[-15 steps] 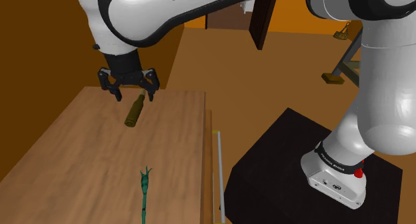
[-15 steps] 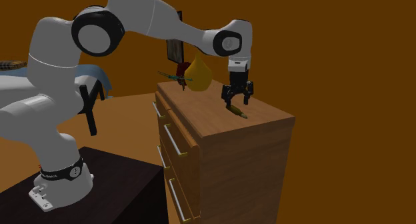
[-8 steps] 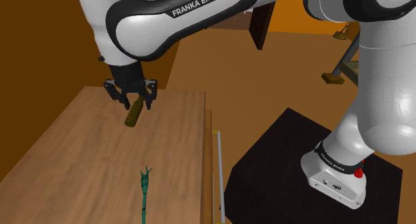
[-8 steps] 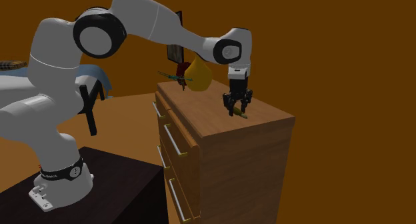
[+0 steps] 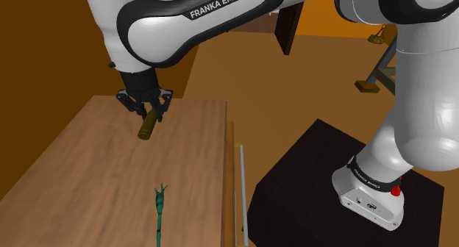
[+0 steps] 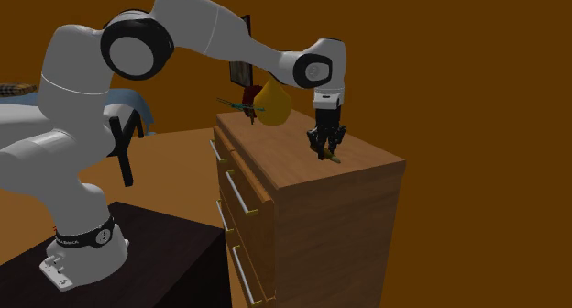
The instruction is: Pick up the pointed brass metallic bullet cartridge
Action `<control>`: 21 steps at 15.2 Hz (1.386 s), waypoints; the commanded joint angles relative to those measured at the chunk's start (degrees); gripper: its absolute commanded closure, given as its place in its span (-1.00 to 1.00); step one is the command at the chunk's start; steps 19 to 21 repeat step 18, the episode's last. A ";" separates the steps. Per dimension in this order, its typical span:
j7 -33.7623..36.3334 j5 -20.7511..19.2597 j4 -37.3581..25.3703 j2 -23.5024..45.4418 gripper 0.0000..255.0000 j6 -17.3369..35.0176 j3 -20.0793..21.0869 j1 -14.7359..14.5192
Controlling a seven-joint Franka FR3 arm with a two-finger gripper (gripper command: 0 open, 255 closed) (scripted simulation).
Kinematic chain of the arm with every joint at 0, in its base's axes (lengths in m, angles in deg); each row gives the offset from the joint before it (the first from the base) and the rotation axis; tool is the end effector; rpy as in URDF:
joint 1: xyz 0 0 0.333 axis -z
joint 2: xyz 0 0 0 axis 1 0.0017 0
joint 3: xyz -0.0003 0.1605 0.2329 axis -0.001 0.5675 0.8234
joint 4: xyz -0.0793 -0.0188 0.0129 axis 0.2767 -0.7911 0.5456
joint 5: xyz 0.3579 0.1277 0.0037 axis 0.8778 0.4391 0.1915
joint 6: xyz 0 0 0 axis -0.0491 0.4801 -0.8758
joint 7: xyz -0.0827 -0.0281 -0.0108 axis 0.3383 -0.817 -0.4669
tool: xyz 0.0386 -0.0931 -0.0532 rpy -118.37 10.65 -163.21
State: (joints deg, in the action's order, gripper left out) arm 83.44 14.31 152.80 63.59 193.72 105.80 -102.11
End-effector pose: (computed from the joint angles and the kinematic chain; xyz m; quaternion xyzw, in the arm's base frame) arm 0.5203 0.4071 0.3739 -0.9356 0.3527 0.0020 0.0121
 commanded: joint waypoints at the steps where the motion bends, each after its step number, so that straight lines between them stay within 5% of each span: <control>1: -0.02 0.00 0.01 0.05 1.00 0.03 0.00 0.00; 21: -1.08 1.34 -9.32 -1.70 1.00 -10.67 0.83 -0.78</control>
